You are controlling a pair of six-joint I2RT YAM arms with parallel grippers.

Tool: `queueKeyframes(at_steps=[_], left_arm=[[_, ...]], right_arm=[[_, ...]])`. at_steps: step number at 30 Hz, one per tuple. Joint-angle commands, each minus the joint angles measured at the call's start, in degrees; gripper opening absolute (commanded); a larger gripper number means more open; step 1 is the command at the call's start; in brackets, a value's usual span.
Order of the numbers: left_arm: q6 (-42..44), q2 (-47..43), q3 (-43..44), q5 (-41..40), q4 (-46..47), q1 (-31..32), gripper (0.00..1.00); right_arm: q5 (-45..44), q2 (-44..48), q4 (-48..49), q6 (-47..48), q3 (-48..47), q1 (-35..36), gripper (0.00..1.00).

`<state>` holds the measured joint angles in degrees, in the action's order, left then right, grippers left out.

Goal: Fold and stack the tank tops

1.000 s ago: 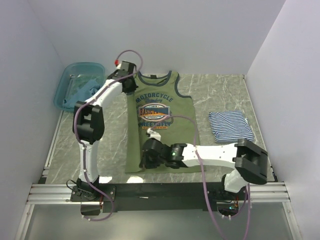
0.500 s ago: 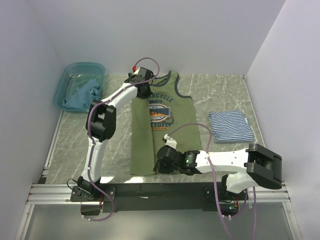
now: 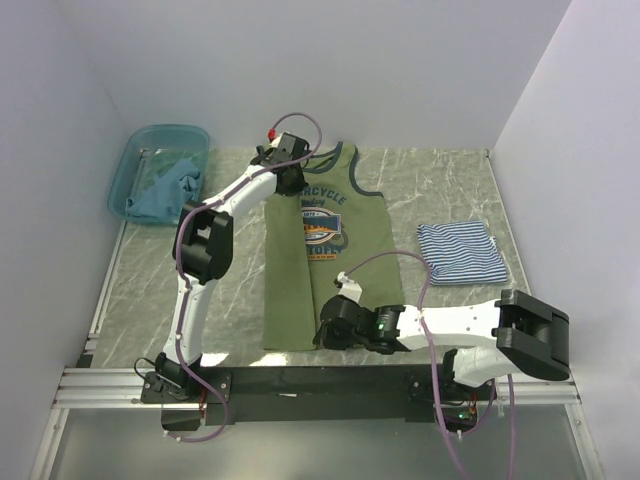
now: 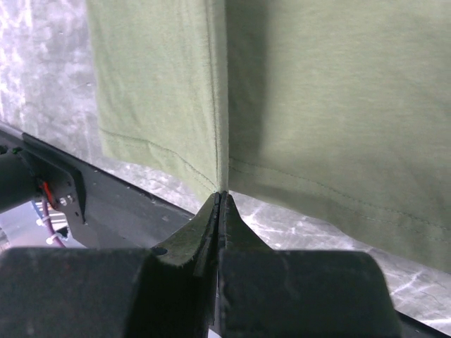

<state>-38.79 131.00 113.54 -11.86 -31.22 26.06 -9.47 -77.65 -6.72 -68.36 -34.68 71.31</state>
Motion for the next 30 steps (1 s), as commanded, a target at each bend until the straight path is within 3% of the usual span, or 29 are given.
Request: queueKeyframes(at_steps=[1, 10, 13, 14, 15, 16, 17, 18, 19, 20, 22, 25, 28, 30], left_arm=[[-0.15, -0.40, 3.45, 0.34, 1.60, 0.57, 0.00], [0.46, 0.83, 0.81, 3.24, 5.03, 0.92, 0.01], [0.99, 1.63, 1.16, 4.21, 5.47, 1.09, 0.11], [1.08, 1.71, 1.07, 4.21, 5.64, 1.09, 0.23], [1.34, 1.72, 0.81, 4.38, 5.99, 1.09, 0.28], [1.34, 1.72, 0.81, 4.13, 6.00, 1.09, 0.33], [1.43, 1.54, 0.81, 3.95, 6.09, 1.09, 0.42], [1.61, 1.28, 0.55, 4.03, 6.09, 1.09, 0.45], [1.69, 0.84, 0.11, 3.25, 6.26, 1.01, 0.48], [1.61, -0.38, -0.24, 2.64, 6.61, 0.83, 0.52], [1.35, -2.14, -2.43, 2.02, 7.66, 0.31, 0.53], [-0.23, -5.92, -5.85, 2.10, 9.68, -1.54, 0.53], [-1.90, -7.95, -7.79, 1.92, 9.16, -2.95, 0.45], [-2.17, -8.30, -8.59, 3.15, 8.90, -3.30, 0.34]], right_arm=[[-1.34, 1.27, 1.01, -1.51, 1.01, -0.20, 0.00], [-1.51, 1.09, 1.89, -2.57, 2.95, -0.03, 0.00], [-1.42, 0.74, 1.63, -2.74, 3.03, -0.03, 0.00], [-1.51, 0.74, 1.54, -2.92, 3.04, -0.12, 0.00], [-1.77, 0.92, 1.19, -2.92, 3.12, -0.03, 0.07], [-1.77, 0.92, 0.75, -3.10, 3.04, -0.03, 0.07], [-2.30, 1.27, 0.05, -3.01, 2.86, -0.03, 0.17], [-2.91, 1.62, -1.70, -2.92, 2.34, 0.06, 0.23], [-3.53, 2.49, -2.67, -2.75, 2.16, 0.15, 0.37], [-5.10, 3.28, -5.12, -2.66, 1.81, 0.15, 0.41], [-7.21, 5.21, -8.12, -2.14, 0.05, 0.67, 0.47], [-10.99, 6.19, -12.78, -0.12, -3.72, 1.20, 0.48], [-12.85, 3.31, -14.55, 4.09, -9.17, 1.55, 0.47], [-12.94, 0.67, -14.55, 6.47, -13.55, 1.64, 0.47]])
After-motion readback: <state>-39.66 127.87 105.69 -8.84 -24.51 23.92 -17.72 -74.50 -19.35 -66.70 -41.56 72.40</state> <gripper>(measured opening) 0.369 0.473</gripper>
